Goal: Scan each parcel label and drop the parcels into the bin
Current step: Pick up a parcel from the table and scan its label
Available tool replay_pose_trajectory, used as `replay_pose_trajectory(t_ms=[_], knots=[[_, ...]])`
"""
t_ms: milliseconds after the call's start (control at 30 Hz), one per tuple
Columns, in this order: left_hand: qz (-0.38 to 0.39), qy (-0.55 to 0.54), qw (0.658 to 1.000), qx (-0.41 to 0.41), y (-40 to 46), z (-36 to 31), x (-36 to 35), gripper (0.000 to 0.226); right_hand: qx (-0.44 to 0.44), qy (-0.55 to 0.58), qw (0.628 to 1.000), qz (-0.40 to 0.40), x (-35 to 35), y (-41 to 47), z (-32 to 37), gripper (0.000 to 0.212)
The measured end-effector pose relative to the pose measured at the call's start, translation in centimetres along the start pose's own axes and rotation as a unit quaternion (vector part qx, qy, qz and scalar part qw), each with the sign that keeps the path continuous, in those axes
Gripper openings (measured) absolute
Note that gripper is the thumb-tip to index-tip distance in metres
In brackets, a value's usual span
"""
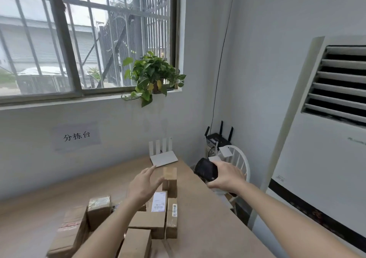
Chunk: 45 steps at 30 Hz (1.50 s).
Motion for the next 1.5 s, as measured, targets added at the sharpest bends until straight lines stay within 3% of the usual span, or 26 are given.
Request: replay_pose_trajectory(t_ms=[167, 500, 767, 933, 1167, 1333, 1500], knots=[[0.024, -0.01, 0.999, 0.03, 5.5, 1.3, -3.8, 0.072, -0.016, 0.012, 0.999, 0.042, -2.7, 7.5, -2.2, 0.05], [0.088, -0.033, 0.988, 0.119, 16.5, 5.1, -13.0, 0.07, -0.02, 0.044, 0.988, 0.148, -11.9, 23.3, -6.8, 0.051], [0.167, -0.049, 0.971, 0.163, 23.2, 7.7, -21.9, 0.069, -0.091, 0.113, 0.966, 0.212, -20.9, 31.3, -11.0, 0.044], [0.186, -0.062, 0.963, 0.183, 26.5, 7.8, -26.4, 0.067, -0.131, 0.167, 0.939, 0.269, -28.1, 35.6, -14.5, 0.058], [0.215, -0.097, 0.952, 0.194, 31.5, 8.5, -31.6, 0.074, -0.148, 0.203, 0.919, 0.302, -32.0, 39.0, -14.0, 0.066], [0.26, -0.173, 0.923, 0.226, 33.3, 9.3, -33.7, 0.083, -0.167, 0.257, 0.903, 0.302, -33.8, 40.5, -14.0, 0.07], [0.256, -0.322, 0.871, 0.267, 33.3, 8.3, -34.1, 0.055, -0.209, 0.323, 0.867, 0.318, -34.2, 40.6, -14.3, 0.058]])
Point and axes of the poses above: each hand's wrist, its own y-axis towards the middle knuckle, its own x-axis out of the back of the hand, z = x × y, the point moved 3 cm from there along y, towards the middle knuckle, and after that the axes turned 14 degrees about y, right-handed, at the moved point
